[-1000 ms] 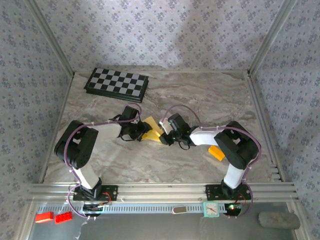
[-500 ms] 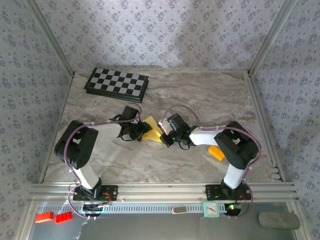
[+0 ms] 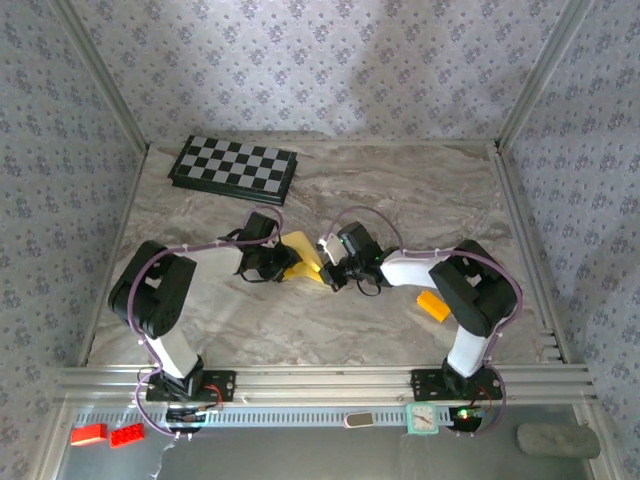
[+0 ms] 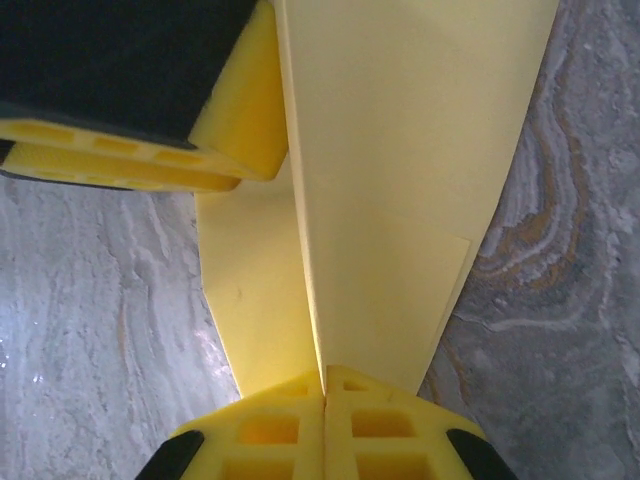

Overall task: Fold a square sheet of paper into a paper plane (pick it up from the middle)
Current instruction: Fourth fold the wing at the center of the table.

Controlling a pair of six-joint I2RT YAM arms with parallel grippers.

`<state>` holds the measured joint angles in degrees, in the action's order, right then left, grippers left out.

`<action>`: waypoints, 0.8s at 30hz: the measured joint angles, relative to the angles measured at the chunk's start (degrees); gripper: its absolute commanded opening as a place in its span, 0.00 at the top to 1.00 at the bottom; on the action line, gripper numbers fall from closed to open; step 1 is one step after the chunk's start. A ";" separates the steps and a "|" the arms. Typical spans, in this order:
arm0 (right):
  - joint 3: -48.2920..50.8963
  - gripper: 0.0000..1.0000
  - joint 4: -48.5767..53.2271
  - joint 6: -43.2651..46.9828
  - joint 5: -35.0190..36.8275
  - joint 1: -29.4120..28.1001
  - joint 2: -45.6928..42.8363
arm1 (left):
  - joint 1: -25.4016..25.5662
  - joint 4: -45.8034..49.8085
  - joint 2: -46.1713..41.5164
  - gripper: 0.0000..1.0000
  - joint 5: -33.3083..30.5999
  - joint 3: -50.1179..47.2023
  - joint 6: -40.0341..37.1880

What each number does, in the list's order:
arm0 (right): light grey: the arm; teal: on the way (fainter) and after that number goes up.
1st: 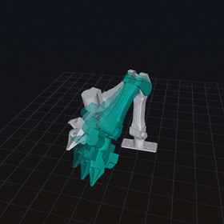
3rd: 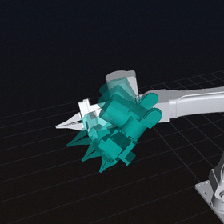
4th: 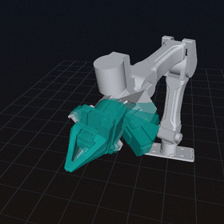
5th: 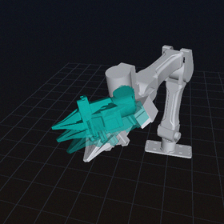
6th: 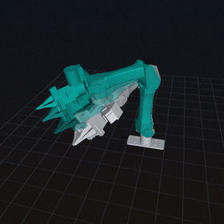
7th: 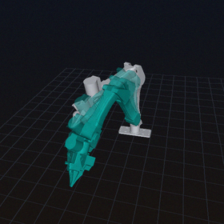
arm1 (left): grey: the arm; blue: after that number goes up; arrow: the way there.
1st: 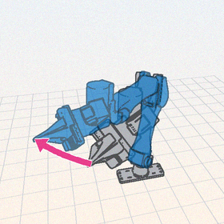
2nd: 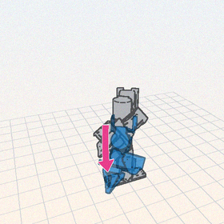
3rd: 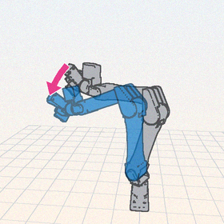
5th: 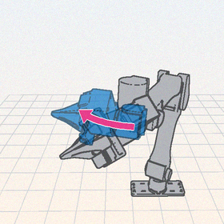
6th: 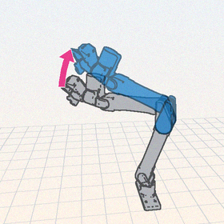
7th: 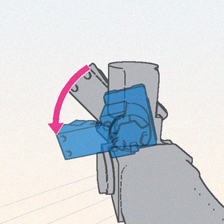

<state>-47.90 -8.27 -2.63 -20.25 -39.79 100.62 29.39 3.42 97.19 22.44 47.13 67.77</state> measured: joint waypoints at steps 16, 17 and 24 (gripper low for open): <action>-0.70 0.94 0.46 -3.45 -6.32 1.66 1.95 | 0.31 2.73 -4.63 0.64 -2.10 0.04 -3.93; -0.72 0.94 0.44 -3.69 -6.71 1.84 2.05 | 0.46 2.34 -4.59 0.64 -1.99 0.04 -3.91; -0.79 0.94 0.26 -5.64 -10.01 3.28 3.48 | 1.53 0.63 -2.47 0.59 -0.61 0.04 -3.93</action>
<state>-48.69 -8.01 -8.27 -30.26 -36.51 104.09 30.92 4.05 94.72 21.82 47.18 63.83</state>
